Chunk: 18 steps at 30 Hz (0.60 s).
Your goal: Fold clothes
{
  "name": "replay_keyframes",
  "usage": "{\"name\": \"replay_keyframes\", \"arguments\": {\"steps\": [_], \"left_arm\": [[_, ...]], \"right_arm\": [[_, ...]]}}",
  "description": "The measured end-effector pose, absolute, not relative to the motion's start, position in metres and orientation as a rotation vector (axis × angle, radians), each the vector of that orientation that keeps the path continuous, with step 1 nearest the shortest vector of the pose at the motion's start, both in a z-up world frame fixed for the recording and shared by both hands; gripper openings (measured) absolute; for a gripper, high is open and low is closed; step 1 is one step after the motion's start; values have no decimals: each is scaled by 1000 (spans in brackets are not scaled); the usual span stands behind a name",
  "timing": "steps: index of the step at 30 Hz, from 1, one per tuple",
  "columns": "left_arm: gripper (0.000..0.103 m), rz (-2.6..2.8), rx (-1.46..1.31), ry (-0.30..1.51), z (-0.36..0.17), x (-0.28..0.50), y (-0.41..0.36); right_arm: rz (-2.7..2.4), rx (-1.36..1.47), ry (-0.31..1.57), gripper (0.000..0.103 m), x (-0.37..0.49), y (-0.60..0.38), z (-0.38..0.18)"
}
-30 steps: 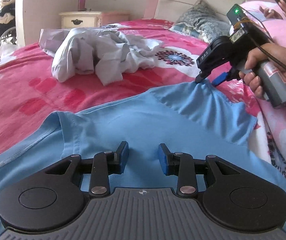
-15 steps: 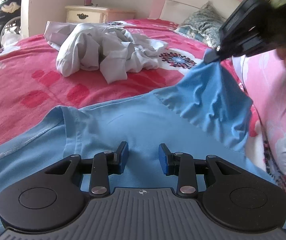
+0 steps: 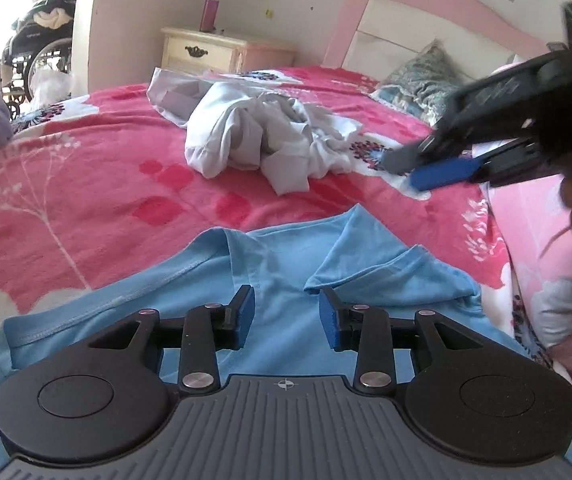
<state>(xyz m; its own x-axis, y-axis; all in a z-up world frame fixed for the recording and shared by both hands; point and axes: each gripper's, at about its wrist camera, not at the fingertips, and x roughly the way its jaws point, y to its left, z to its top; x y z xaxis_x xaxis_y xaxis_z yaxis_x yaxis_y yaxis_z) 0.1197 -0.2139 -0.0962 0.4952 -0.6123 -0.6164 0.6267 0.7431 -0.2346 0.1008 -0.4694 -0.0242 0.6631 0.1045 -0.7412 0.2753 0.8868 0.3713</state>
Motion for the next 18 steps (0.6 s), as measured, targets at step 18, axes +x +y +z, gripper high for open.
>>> {"name": "replay_keyframes", "arguments": {"steps": [18], "left_arm": [[35,-689,53,710,-106,138,-245]], "right_arm": [[-464,725,989,43,109,-547,-117]]}}
